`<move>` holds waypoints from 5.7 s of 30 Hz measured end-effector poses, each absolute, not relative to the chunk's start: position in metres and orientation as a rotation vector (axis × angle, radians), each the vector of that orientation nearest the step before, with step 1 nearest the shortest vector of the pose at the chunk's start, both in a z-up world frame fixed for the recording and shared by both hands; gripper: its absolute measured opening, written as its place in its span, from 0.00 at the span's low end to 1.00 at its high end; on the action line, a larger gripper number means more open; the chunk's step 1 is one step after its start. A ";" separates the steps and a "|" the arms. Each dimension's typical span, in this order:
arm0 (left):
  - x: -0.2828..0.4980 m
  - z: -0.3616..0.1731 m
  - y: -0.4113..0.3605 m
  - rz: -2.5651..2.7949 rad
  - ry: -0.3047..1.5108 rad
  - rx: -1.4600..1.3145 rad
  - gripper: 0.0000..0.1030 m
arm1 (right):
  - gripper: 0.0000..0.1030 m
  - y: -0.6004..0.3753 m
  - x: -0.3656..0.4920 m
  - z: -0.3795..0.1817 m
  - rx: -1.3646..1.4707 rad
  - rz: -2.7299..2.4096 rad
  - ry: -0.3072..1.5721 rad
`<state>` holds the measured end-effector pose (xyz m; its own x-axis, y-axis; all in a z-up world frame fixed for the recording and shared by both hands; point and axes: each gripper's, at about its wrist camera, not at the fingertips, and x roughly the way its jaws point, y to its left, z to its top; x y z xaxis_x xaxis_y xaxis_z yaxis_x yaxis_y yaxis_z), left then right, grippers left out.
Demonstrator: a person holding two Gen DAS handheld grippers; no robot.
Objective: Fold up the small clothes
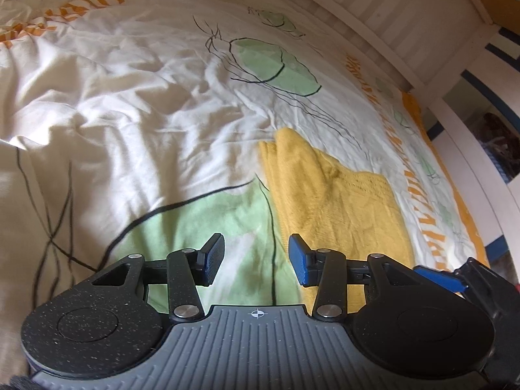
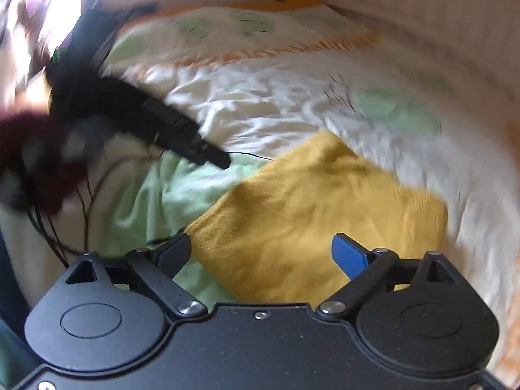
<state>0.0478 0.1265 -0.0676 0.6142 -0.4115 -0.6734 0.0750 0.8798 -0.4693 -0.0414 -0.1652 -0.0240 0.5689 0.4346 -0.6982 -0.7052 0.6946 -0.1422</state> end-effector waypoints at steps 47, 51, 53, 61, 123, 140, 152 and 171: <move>0.066 -0.110 0.116 -0.668 1.056 -0.767 0.05 | 0.44 -0.249 0.029 -0.006 0.080 0.643 0.783; 0.063 -0.113 0.115 -0.649 1.051 -0.726 0.05 | 0.62 -0.267 0.020 -0.005 0.127 0.606 0.833; 0.062 -0.115 0.111 -0.656 1.056 -0.739 0.05 | 0.62 -0.280 0.011 -0.009 0.125 0.562 0.875; 0.061 -0.113 0.100 -0.652 1.056 -0.741 0.05 | 0.65 -0.295 -0.020 -0.039 -0.030 0.459 1.063; 0.020 -0.038 0.043 -0.547 0.822 -0.272 0.34 | 0.66 -0.318 0.000 -0.026 0.290 0.444 1.009; 0.046 -0.051 0.038 -0.449 0.794 -0.165 0.50 | 0.77 -0.320 0.002 -0.024 0.209 0.393 0.922; 0.151 -0.096 0.029 -0.261 0.861 -0.192 0.51 | 0.85 -0.281 0.063 -0.025 0.177 0.483 0.740; 0.089 -0.042 0.013 -0.188 0.800 0.020 0.82 | 1.00 -0.298 0.032 -0.014 0.256 0.320 0.728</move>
